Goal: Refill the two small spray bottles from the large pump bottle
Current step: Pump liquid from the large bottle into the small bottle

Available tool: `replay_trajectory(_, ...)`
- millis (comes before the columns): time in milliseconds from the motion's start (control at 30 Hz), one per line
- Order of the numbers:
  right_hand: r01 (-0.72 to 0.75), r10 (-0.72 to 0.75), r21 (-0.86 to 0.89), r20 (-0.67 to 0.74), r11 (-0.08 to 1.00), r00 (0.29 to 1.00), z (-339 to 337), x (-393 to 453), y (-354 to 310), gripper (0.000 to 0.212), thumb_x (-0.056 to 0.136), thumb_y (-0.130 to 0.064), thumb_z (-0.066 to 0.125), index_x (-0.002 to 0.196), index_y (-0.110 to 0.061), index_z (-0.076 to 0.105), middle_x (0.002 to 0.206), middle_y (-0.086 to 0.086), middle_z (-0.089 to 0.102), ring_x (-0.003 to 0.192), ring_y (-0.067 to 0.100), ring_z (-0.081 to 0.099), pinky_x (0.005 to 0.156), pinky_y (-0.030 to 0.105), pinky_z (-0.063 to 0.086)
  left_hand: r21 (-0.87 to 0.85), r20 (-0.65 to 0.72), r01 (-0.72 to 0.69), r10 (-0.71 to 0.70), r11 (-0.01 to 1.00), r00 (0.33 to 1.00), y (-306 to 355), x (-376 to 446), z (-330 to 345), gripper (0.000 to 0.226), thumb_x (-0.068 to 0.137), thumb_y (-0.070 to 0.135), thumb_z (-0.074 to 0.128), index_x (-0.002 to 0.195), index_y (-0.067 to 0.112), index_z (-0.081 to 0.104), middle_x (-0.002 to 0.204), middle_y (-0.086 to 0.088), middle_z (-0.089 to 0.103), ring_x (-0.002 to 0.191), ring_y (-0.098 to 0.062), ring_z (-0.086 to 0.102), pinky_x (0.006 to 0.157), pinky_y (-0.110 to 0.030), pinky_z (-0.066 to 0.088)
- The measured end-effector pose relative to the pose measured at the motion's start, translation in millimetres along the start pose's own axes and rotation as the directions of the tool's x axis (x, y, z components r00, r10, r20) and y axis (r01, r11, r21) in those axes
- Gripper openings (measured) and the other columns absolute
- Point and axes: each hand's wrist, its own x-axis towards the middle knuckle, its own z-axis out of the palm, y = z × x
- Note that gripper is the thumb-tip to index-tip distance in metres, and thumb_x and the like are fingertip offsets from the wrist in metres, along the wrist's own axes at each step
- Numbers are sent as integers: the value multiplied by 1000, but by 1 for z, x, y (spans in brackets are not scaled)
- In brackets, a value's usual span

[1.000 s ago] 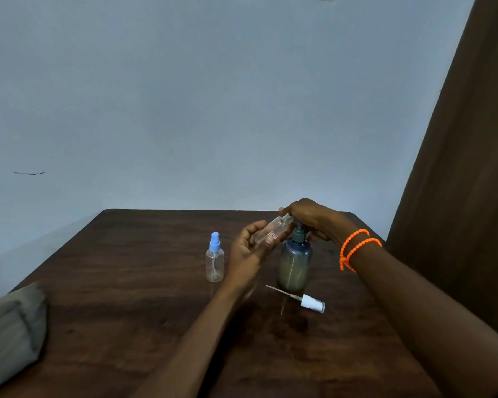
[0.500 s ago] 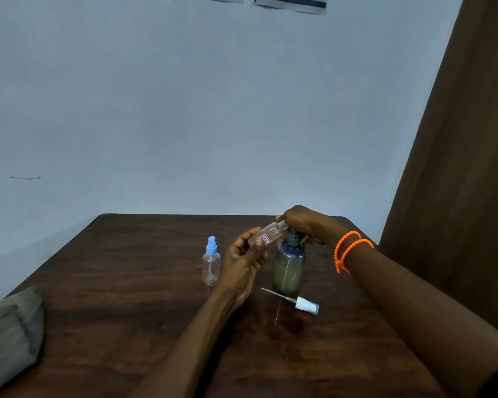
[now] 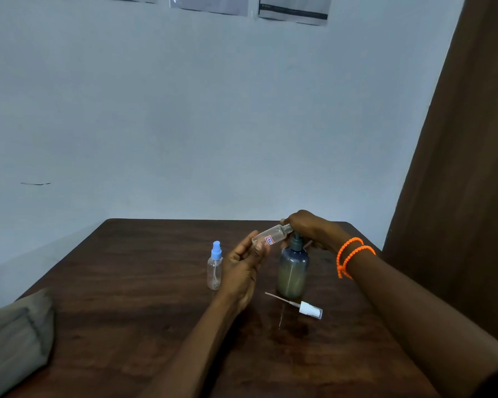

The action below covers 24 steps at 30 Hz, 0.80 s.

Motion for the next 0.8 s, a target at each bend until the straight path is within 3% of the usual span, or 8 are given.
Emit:
replay_trajectory(100, -37, 40, 76, -42, 996, 998, 8, -1, 5, 25, 97, -15, 47, 84, -13, 68, 70, 11, 70, 62, 23, 61, 57, 28, 39, -6, 4, 17, -17, 1000, 1000, 3, 1, 2, 49, 84, 2, 66, 132, 3, 59, 124, -19, 70, 98, -19, 72, 87, -27, 60)
replay_trajectory(233, -24, 25, 22, -24, 999, 999, 4, -6, 2, 24, 92, -11, 47, 82, -13, 69, 77, 12, 66, 72, 29, 58, 65, 33, 44, -39, 4, 32, -32, 999, 999, 2, -3, 3, 52, 80, 0, 67, 132, 1, 59, 128, -21, 67, 103, -23, 70, 93, -30, 58)
replay_trajectory(433, -46, 48, 67, -26, 997, 999, 5, 0, 2, 26, 95, -17, 46, 83, -12, 69, 69, 7, 66, 69, 27, 59, 55, 28, 38, -36, 15, 26, -26, 999, 1000, 3, -2, 5, 45, 84, -7, 62, 128, 2, 60, 116, -13, 74, 99, -21, 73, 94, -31, 57)
replay_trajectory(633, -31, 32, 53, -17, 998, 999, 4, -4, 2, 21, 95, -14, 47, 87, -11, 67, 78, 10, 61, 75, 27, 54, 64, 32, 42, -47, -3, 42, -43, 998, 999, 3, -5, 6, 37, 93, -12, 53, 128, 0, 58, 112, -13, 75, 100, -22, 73, 96, -33, 56)
replay_trajectory(800, -29, 31, 57, -32, 998, 999, 4, -2, -1, 23, 94, -9, 43, 85, -9, 65, 76, 13, 60, 61, 22, 50, 53, 26, 35, -85, -1, 63, -64, 994, 998, 5, -7, 8, 45, 84, -9, 61, 128, -1, 58, 115, -17, 73, 104, -26, 71, 98, -37, 55)
